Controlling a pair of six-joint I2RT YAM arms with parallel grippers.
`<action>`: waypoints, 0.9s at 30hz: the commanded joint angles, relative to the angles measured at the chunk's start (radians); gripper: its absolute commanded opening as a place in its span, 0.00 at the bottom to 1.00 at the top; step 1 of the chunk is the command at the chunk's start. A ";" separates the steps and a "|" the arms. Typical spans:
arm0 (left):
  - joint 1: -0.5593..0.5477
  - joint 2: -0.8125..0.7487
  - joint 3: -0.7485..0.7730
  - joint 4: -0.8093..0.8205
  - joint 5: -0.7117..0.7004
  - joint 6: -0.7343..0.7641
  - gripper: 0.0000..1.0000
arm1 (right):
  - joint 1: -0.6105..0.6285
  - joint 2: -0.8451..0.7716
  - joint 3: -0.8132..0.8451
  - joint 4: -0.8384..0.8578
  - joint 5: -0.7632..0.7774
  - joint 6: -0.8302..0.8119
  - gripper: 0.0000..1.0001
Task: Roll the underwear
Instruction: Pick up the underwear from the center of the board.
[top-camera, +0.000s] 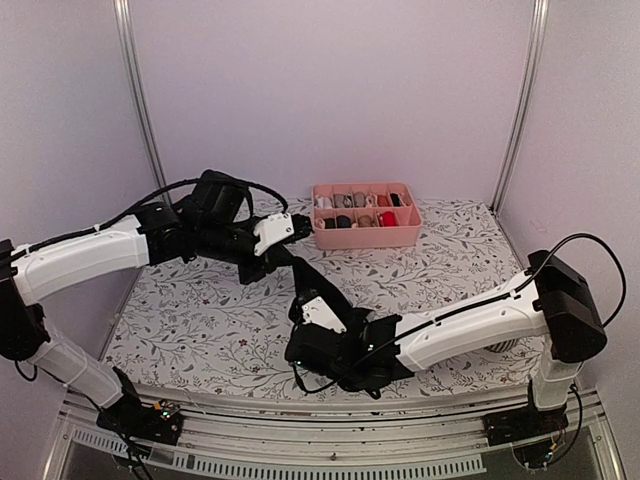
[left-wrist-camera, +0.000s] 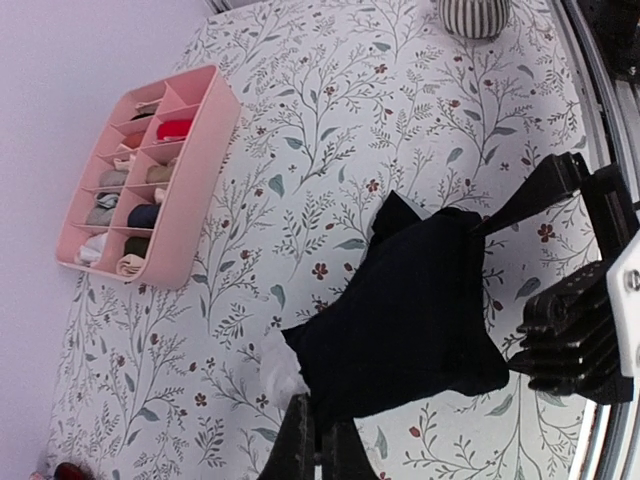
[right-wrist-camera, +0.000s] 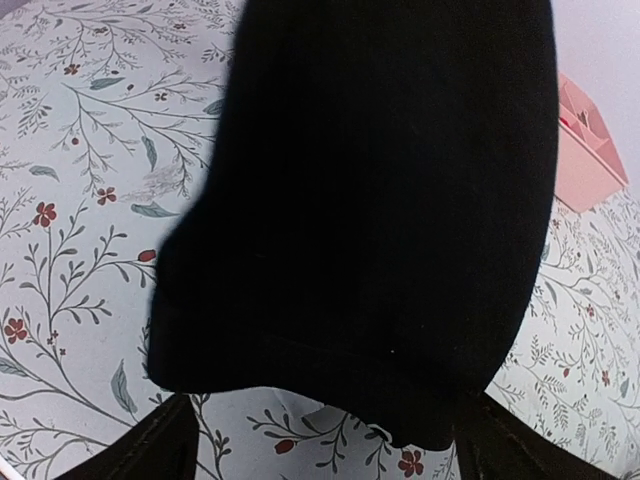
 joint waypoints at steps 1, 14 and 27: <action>-0.008 -0.099 0.014 0.024 -0.067 -0.004 0.00 | 0.005 -0.072 -0.036 0.019 0.016 0.011 0.99; -0.040 -0.318 -0.037 -0.030 -0.172 -0.092 0.00 | 0.067 -0.120 -0.108 0.426 -0.124 -0.377 0.99; -0.064 -0.237 -0.044 0.014 -0.241 -0.125 0.00 | 0.128 0.096 0.103 0.670 0.214 -0.608 0.99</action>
